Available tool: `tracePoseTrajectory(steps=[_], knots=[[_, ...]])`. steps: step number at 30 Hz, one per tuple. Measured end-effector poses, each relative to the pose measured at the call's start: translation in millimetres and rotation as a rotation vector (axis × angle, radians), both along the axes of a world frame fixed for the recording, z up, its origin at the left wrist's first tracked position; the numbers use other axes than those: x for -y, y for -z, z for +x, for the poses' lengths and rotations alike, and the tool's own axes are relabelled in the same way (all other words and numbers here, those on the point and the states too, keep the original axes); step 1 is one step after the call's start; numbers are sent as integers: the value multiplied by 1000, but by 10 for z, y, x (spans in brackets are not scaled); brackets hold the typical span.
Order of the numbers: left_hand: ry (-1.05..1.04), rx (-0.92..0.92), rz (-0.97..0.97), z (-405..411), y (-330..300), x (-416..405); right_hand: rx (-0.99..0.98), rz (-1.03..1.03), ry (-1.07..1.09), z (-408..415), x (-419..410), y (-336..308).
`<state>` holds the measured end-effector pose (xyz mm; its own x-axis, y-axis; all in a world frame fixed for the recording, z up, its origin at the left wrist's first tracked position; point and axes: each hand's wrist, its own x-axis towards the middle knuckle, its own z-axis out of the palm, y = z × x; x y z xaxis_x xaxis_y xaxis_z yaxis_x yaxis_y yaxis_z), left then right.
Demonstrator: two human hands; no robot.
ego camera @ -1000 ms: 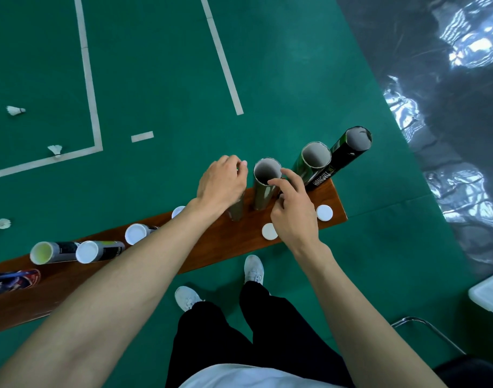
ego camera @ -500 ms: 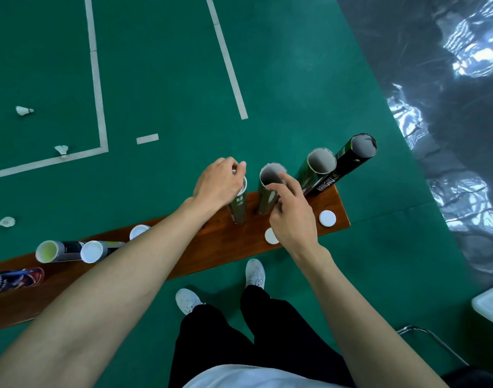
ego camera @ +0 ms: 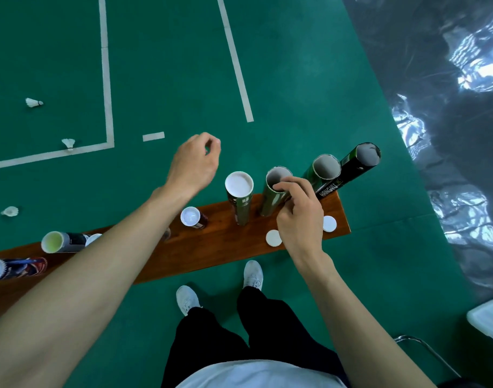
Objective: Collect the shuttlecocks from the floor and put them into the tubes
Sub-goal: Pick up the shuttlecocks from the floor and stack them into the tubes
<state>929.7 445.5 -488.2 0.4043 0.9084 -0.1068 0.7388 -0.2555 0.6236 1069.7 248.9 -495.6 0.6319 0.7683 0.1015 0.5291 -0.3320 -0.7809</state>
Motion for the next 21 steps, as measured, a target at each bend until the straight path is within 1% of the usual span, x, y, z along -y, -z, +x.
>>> tracePoseTrajectory(steps=[3, 6, 9, 14, 18, 21], knots=[[-35, 74, 57, -287, -357, 34, 19, 30, -14, -94, -45, -175], [-15, 121, 140, -618, -718, 155, 46, 51, -39, -305, -112, -386], [-12, 133, 210, -1045, -1039, 360, 86, 91, -148, -742, -126, -564], [7, 92, 322, -2084, -1498, 905, 68, 126, -388, -1860, -57, -842], [-107, 71, 406, -3304, -1741, 1506, 56, 200, -567, -2888, 135, -1076], [-237, 21, 414, -4197, -1838, 2027, -6, 259, -688, -3695, 278, -1261]])
